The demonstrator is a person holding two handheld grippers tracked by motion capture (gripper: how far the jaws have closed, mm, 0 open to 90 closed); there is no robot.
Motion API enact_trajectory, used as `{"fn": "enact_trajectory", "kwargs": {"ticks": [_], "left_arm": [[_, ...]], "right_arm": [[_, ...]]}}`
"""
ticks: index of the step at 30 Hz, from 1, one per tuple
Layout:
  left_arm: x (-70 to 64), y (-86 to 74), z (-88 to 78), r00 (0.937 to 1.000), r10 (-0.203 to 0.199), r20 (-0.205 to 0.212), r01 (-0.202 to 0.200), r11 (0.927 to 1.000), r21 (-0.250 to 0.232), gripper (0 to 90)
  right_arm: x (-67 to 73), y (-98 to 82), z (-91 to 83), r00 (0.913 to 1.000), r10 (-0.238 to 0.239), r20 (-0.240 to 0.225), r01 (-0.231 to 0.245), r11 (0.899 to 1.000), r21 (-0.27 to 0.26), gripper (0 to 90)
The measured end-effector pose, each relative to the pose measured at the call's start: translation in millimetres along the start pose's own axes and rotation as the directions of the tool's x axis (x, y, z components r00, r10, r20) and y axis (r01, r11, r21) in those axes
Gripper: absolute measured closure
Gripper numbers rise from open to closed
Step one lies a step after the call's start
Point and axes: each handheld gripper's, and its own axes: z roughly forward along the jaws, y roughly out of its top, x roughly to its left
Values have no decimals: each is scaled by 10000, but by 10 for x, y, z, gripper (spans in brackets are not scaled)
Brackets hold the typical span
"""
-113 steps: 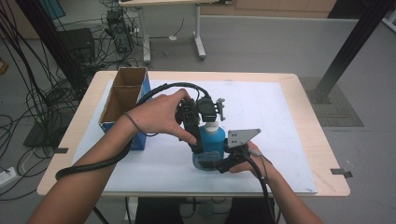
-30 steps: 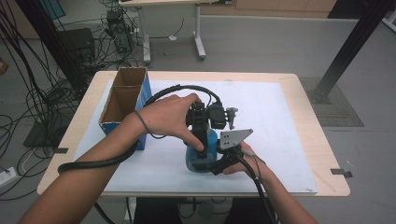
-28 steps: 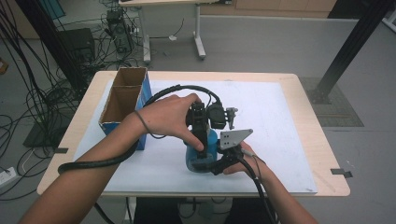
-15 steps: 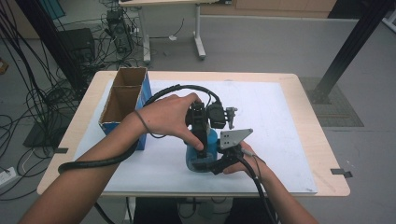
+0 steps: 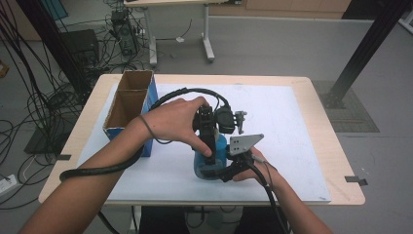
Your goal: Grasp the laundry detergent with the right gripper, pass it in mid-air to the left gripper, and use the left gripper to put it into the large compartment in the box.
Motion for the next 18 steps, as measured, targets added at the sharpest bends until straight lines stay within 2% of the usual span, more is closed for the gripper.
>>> {"fn": "enact_trajectory", "kwargs": {"ticks": [18], "left_arm": [[-2,8,11,10000,-2,-7,2,10000,13,92]], "right_arm": [[15,3,-1,10000,-11,78,11,10000,14,402]]}}
